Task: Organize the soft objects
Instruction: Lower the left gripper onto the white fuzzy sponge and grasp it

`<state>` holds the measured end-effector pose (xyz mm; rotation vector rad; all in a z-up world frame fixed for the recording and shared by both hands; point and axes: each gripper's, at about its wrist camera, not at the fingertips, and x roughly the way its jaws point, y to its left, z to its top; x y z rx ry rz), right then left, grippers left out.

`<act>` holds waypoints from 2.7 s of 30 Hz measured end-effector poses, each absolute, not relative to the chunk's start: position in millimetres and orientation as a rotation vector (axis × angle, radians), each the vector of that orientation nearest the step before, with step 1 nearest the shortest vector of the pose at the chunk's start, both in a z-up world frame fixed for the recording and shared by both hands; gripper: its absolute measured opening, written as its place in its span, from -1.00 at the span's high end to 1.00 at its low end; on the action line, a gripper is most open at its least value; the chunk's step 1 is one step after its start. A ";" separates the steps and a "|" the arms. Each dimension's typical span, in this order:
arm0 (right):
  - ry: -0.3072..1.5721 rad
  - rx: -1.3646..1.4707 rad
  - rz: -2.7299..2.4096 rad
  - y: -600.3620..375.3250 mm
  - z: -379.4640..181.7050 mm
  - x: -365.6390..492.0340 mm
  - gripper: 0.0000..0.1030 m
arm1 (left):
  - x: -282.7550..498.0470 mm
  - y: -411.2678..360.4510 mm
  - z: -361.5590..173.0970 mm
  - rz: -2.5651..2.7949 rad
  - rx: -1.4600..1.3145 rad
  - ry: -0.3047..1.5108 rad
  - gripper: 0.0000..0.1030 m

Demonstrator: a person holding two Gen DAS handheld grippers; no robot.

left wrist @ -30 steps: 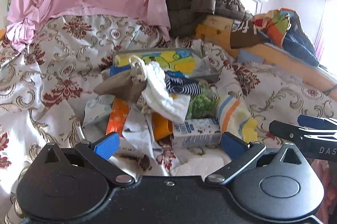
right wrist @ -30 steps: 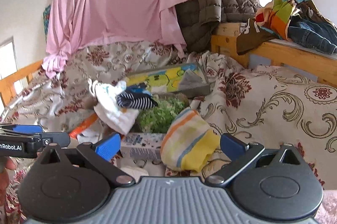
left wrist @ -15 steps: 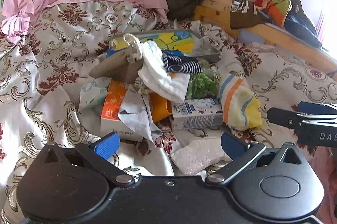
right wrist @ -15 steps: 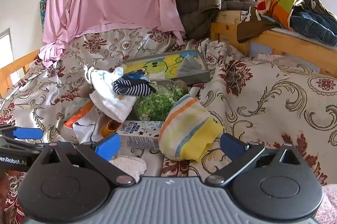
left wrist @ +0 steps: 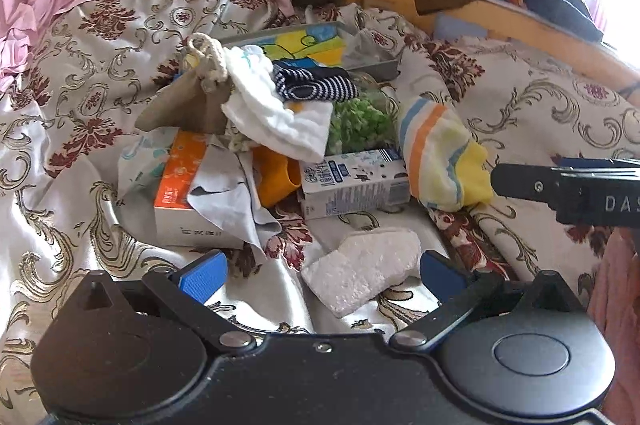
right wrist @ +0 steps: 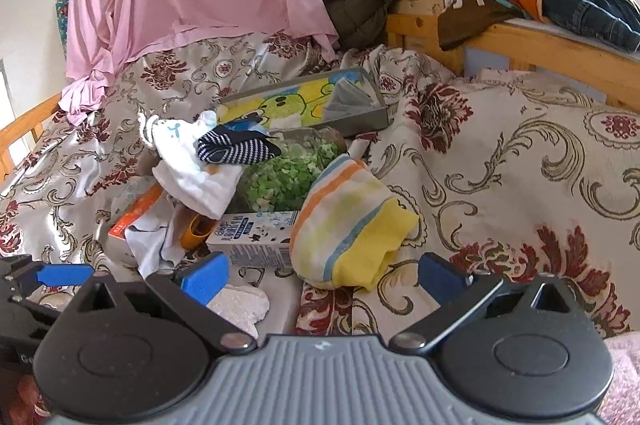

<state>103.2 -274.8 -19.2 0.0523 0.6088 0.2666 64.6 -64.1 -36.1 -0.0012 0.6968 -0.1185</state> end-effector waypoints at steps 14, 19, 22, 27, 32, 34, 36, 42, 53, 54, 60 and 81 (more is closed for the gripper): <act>0.652 0.063 0.270 -273.3 -24.6 109.3 -0.99 | 70.9 -75.8 -45.0 -0.138 0.040 0.717 -0.99; 0.663 0.074 0.273 -273.7 -25.7 111.1 -0.99 | 74.1 -77.5 -47.6 -0.137 0.044 0.726 -0.98; 0.669 0.081 0.275 -274.3 -26.6 112.0 -0.99 | 77.1 -77.2 -48.9 -0.133 0.042 0.730 -0.98; 0.678 0.085 0.281 -273.6 -27.5 113.9 -0.99 | 82.4 -76.8 -52.4 -0.133 0.042 0.743 -0.98; 0.692 0.093 0.282 -274.7 -28.9 118.4 -0.99 | 85.8 -80.3 -56.3 -0.161 0.073 0.751 -0.98; 0.705 0.098 0.288 -274.6 -30.5 120.2 -0.99 | 86.9 -81.7 -56.8 -0.176 0.084 0.752 -0.98; 0.717 0.103 0.292 -274.1 -31.5 121.7 -0.99 | 87.9 -81.9 -57.0 -0.186 0.091 0.753 -0.98; 0.745 0.094 0.319 -272.2 -33.2 135.3 -0.99 | 94.9 -85.1 -56.6 -0.215 0.105 0.747 -0.98; 0.695 0.205 0.364 -288.8 -37.7 183.9 -0.99 | 121.5 -98.5 -66.9 -0.350 0.204 0.787 -0.99; 0.693 0.204 0.364 -288.1 -39.7 188.0 -0.99 | 124.0 -99.6 -68.9 -0.364 0.211 0.798 -0.98; 0.648 0.119 0.410 -273.7 -46.9 203.8 -0.99 | 135.0 -102.1 -78.4 -0.430 0.206 0.869 -0.98; 0.660 -0.023 0.431 -253.9 -72.8 223.7 -0.99 | 153.3 -85.3 -89.1 -0.387 -0.075 0.987 -0.76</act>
